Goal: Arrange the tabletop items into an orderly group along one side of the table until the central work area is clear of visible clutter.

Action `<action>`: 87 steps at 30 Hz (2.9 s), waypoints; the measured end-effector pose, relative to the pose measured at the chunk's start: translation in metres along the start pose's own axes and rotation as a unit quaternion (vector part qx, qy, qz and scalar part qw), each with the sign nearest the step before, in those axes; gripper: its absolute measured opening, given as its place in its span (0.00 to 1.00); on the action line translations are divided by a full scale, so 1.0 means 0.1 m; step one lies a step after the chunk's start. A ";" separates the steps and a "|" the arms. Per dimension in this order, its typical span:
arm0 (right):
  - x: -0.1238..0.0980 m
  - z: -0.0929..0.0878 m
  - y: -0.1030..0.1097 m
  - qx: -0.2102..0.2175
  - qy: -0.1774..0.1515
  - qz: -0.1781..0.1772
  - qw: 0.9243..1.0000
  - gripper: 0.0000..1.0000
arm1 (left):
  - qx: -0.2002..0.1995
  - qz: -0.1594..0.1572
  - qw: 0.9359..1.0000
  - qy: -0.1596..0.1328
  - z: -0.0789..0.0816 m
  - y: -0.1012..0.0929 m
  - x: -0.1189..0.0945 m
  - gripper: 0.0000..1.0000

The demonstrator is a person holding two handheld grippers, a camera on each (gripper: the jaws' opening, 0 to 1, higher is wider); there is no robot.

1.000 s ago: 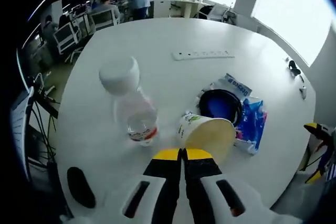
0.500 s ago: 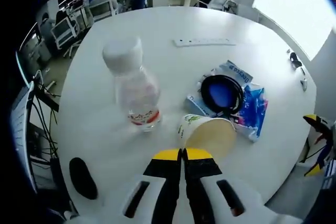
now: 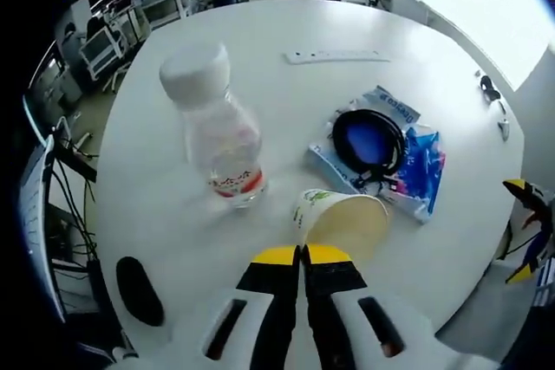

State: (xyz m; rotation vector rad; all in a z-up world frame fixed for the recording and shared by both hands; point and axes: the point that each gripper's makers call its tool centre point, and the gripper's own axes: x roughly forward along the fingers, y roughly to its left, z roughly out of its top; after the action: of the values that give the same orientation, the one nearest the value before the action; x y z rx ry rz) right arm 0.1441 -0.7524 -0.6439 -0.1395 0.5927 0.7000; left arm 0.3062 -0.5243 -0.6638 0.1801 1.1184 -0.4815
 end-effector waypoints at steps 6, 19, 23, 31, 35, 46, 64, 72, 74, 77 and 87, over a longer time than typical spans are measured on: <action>0.00 -0.02 0.01 0.003 0.001 0.000 1.000 0.95 | 0.003 -0.001 1.000 -0.005 0.03 0.00 0.01 0.00; 0.00 -0.02 -0.02 0.005 0.003 -0.002 1.000 0.95 | 0.006 0.002 1.000 -0.023 0.12 0.03 0.04 0.00; 0.01 -0.02 -0.03 0.006 0.001 -0.003 1.000 0.95 | 0.009 0.004 1.000 -0.029 0.14 0.04 0.04 0.00; 0.01 -0.03 -0.04 0.006 0.004 -0.003 1.000 0.96 | 0.002 0.004 0.999 -0.039 0.16 0.08 0.07 0.01; 0.02 -0.03 -0.06 0.007 0.005 -0.004 1.000 0.96 | -0.007 0.002 0.999 -0.045 0.17 0.09 0.08 0.01; 0.05 -0.01 -0.04 0.008 0.005 0.000 1.000 0.95 | -0.005 0.005 0.998 -0.057 0.20 0.13 0.09 0.05; 0.05 0.00 -0.02 0.008 0.003 0.001 1.000 0.95 | 0.041 0.008 0.993 -0.113 0.28 0.09 0.00 0.13; 0.04 -0.02 0.00 0.010 0.004 0.002 1.000 0.95 | 0.093 0.005 0.986 -0.141 0.33 0.02 -0.06 0.26; 0.04 -0.02 0.00 0.009 0.005 0.002 1.000 0.95 | 0.106 0.003 0.984 -0.143 0.32 -0.01 -0.05 0.27; 0.04 -0.01 0.01 0.009 0.003 0.002 1.000 0.95 | 0.133 -0.006 0.980 -0.148 0.31 -0.07 -0.05 0.29; 0.03 -0.02 -0.03 0.010 0.005 -0.002 1.000 0.95 | 0.172 -0.030 0.972 -0.155 0.34 -0.21 -0.06 0.22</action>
State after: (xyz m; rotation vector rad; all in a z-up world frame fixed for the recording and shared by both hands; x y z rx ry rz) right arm 0.1462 -0.7536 -0.6474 -0.1261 0.6084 0.6904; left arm 0.3228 -0.5537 -0.6414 0.3610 0.7299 -0.7305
